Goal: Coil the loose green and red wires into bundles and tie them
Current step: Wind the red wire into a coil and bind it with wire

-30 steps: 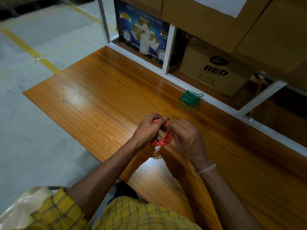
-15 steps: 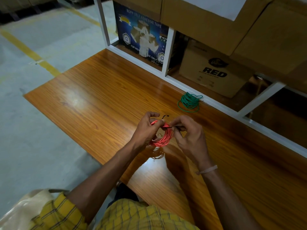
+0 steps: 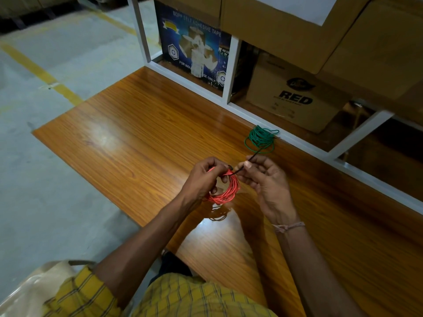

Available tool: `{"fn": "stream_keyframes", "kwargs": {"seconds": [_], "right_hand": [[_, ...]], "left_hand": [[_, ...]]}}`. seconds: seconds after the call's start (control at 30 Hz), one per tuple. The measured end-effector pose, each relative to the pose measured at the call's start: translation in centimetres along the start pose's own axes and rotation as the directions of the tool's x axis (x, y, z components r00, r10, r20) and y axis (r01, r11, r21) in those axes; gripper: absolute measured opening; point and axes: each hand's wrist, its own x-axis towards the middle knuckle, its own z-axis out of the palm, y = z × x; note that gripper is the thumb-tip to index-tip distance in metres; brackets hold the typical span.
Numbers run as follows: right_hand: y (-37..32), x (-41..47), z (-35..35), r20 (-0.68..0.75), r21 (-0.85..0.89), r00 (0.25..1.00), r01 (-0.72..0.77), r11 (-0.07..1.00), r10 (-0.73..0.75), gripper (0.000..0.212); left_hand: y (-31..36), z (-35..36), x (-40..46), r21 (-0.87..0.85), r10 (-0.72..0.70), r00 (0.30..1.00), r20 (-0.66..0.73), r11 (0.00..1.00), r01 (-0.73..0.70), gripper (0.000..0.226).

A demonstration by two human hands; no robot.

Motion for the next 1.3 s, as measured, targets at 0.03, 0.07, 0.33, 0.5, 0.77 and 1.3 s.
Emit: {"fn": "stream_keyframes", "kwargs": {"seconds": [0.03, 0.07, 0.33, 0.5, 0.77, 1.3], "right_hand": [[-0.1, -0.1, 0.1, 0.007, 0.01, 1.0, 0.001, 1.0, -0.001, 0.015], [-0.2, -0.2, 0.2, 0.01, 0.016, 1.0, 0.004, 1.0, -0.004, 0.011], [-1.4, -0.7, 0.9, -0.031, -0.003, 0.998, 0.056, 0.998, -0.056, 0.009], [-1.9, -0.8, 1.2, -0.069, -0.052, 0.99, 0.119, 0.992, -0.122, 0.009], [-2.4, -1.7, 1.4, -0.089, -0.146, 0.972, 0.204, 0.968, -0.219, 0.007], [-4.3, -3.1, 1.1, -0.121, -0.135, 0.991, -0.071, 0.988, 0.055, 0.007]], "left_hand": [[0.1, 0.0, 0.0, 0.014, 0.002, 1.0, 0.002, 1.0, -0.002, 0.013], [0.2, 0.1, -0.1, 0.029, 0.002, 1.0, 0.002, 1.0, -0.002, 0.013], [0.8, 0.4, -0.4, 0.083, 0.049, 0.998, 0.025, 0.995, -0.051, 0.014], [1.5, 0.9, -0.6, 0.112, 0.088, 0.995, 0.048, 0.989, -0.093, 0.014], [1.7, 1.3, -0.2, 0.037, 0.049, 0.999, -0.008, 0.998, -0.048, 0.015], [2.0, 1.7, -0.3, -0.049, 0.048, 0.998, -0.028, 0.998, -0.049, 0.016]]}}
